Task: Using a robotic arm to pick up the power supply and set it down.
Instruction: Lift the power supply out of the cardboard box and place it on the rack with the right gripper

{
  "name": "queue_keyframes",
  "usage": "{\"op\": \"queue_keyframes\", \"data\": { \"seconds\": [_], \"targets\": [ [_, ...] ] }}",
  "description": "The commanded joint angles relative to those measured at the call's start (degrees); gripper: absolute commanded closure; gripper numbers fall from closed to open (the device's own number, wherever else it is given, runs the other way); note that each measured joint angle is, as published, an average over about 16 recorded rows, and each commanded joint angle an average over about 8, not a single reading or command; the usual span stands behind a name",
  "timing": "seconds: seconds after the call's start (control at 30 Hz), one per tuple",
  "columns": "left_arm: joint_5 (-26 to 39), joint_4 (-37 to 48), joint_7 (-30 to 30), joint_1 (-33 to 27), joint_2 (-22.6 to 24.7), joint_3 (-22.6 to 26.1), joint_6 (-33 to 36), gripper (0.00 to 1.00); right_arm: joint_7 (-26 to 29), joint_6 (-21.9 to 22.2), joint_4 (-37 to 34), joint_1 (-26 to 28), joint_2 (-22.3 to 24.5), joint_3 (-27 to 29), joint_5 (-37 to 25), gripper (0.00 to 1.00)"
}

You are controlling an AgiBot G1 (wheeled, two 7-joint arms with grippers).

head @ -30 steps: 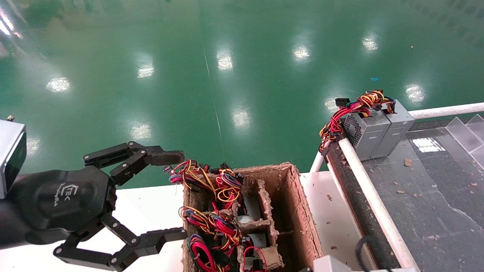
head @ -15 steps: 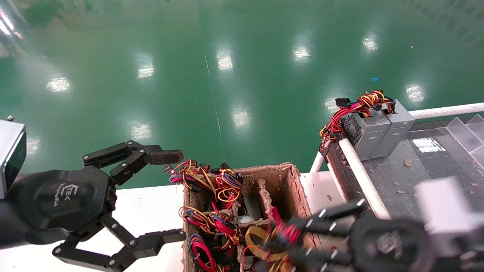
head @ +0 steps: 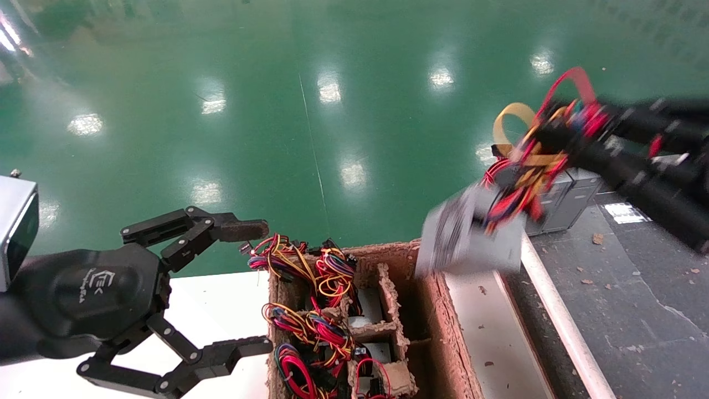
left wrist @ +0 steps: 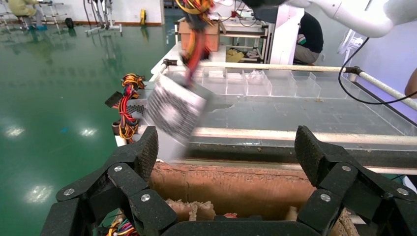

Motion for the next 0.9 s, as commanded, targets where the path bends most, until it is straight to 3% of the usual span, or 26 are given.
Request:
{"op": "queue_keyframes", "data": {
  "seconds": [0.03, 0.6, 0.9],
  "targets": [
    [0.0, 0.0, 0.0, 0.0, 0.0, 0.0, 0.0, 0.0, -1.1, 1.2, -0.5, 0.6, 1.1, 1.0, -0.6, 1.0],
    [0.0, 0.0, 0.0, 0.0, 0.0, 0.0, 0.0, 0.0, -8.5, 3.8, -13.6, -3.3, 9.7, 5.0, -5.1, 1.0],
    [0.0, 0.0, 0.0, 0.0, 0.0, 0.0, 0.0, 0.0, -12.1, 12.1, -16.1, -5.9, 8.8, 4.8, -9.8, 1.0]
  ]
}}
